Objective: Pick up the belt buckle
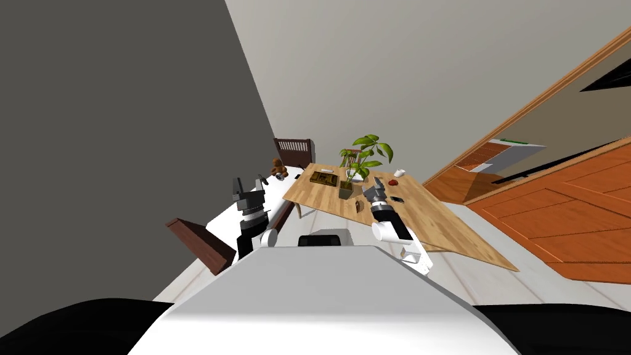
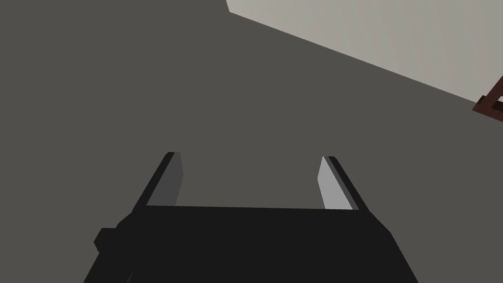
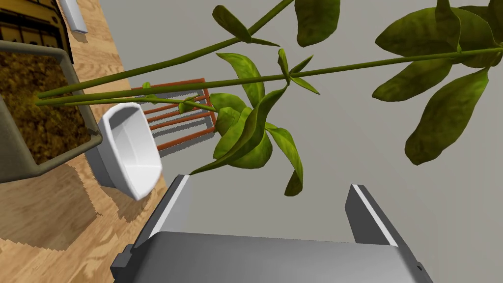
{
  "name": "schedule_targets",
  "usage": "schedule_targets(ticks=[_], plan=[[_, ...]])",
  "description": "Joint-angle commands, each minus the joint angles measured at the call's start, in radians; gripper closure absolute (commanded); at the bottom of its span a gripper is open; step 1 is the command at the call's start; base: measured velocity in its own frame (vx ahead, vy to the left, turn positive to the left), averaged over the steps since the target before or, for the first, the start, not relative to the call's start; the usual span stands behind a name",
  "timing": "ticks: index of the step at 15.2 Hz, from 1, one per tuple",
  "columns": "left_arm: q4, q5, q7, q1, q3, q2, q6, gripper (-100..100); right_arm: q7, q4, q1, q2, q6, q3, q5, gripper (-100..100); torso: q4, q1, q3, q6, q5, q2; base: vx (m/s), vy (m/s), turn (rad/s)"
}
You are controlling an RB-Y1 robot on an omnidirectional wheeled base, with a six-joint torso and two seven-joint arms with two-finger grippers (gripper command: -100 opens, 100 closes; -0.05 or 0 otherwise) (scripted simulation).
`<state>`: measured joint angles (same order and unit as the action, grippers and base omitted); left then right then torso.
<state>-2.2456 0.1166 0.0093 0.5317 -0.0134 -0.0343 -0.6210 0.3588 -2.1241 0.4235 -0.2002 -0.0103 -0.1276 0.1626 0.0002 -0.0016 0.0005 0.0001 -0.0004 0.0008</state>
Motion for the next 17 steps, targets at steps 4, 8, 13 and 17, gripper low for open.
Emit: schedule_targets(ticks=[4,8,13,17], plan=[[0.0,0.0,0.0,0.0,0.0,0.0,0.0,0,0.107,0.05,-0.024,-0.019,-0.097,-0.036,0.021,-100,0.0,0.0,0.0,0.0,0.0,0.0,-0.011,-0.011,0.084],[0.0,0.0,0.0,0.0,0.0,0.0,0.0,0,0.181,0.076,-0.038,-0.027,-0.164,-0.054,0.031,-100,0.0,0.0,0.0,0.0,0.0,0.0,-0.011,-0.014,0.088],[0.0,0.0,0.0,0.0,0.0,0.0,0.0,0,0.273,0.128,-0.066,-0.041,-0.255,-0.09,0.05,-100,0.0,0.0,0.0,0.0,0.0,-0.001,-0.01,-0.014,0.08],[0.0,0.0,0.0,0.0,0.0,0.0,0.0,0,0.347,0.154,-0.081,-0.048,-0.326,-0.108,0.06,-100,0.0,0.0,0.0,0.0,0.0,-0.001,-0.01,-0.015,0.103]])
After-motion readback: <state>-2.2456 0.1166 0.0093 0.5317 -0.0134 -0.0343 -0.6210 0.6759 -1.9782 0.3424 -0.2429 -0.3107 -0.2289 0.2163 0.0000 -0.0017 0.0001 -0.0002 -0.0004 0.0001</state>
